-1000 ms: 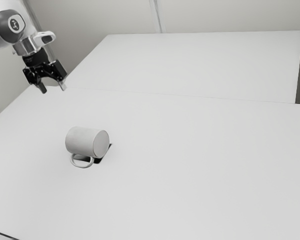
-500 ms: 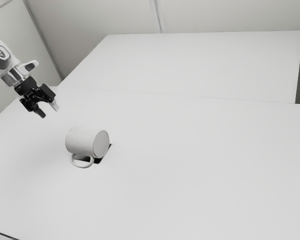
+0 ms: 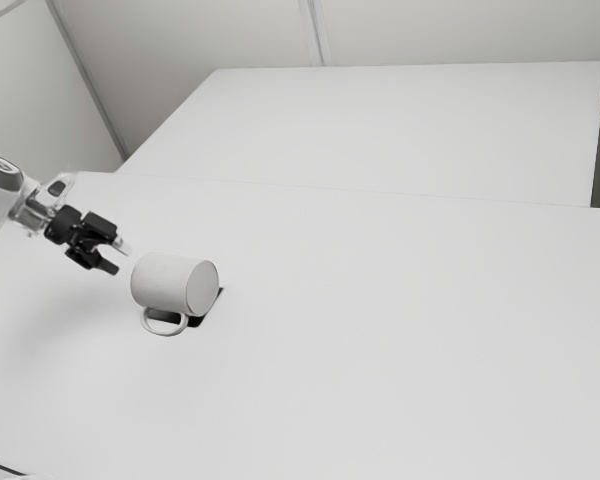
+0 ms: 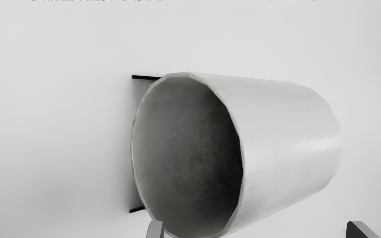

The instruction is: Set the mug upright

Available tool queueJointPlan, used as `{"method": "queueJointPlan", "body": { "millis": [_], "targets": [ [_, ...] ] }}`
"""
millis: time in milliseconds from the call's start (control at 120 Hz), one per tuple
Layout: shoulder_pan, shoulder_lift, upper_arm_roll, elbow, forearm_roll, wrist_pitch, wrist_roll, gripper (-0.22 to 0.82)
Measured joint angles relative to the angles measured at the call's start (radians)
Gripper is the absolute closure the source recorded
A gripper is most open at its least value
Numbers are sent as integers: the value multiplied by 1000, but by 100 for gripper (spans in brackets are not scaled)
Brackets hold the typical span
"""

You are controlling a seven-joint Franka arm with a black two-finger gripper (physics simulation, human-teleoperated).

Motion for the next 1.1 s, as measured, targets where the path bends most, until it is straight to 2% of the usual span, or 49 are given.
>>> {"method": "queueJointPlan", "body": {
  "millis": [300,667,892,933,1100],
  "targets": [
    [40,63,-1,-42,-158,3,174,0],
    [56,67,-3,-121,-338,-70,328,0],
    [42,67,-34,-131,-386,-108,385,0],
    [41,67,-41,-132,-389,-112,393,6],
    [42,60,-62,-132,-401,-119,417,47]
  ]
}}
